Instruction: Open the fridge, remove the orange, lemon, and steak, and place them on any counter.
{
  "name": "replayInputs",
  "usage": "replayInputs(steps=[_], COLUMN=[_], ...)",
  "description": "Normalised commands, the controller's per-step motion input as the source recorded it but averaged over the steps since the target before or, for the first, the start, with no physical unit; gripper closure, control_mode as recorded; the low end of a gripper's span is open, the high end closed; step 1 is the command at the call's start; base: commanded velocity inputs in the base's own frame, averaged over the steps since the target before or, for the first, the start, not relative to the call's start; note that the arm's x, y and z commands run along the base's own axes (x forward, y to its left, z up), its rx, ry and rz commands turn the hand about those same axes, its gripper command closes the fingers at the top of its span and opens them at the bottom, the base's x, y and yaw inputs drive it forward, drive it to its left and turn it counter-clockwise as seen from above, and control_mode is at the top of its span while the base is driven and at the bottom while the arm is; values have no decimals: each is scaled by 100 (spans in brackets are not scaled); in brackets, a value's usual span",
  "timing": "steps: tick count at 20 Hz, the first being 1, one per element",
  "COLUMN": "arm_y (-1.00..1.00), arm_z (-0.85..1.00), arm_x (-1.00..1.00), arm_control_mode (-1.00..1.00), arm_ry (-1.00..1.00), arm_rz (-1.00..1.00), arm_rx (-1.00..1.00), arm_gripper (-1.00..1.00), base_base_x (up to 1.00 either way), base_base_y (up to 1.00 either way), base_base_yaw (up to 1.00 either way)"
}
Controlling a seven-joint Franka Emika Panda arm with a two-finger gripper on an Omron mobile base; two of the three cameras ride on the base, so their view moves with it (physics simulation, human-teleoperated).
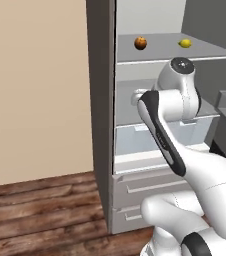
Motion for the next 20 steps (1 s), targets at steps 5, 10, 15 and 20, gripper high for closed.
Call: replayInputs(steps=[5,10,15,20], arm_y=[0,0,0,0], arm_z=[0,0,0,0], arm_x=[0,0,0,0], arm_control_mode=[100,100,100,100], arm_ry=[0,0,0,0], arm_rz=[0,0,0,0], arm_rx=[0,0,0,0], arm_gripper=[-100,-100,-100,-100], base_base_x=[1,5,12,46], base_base_y=[-39,-38,-40,-25], base_base_yaw=[-13,-13,-13,-12])
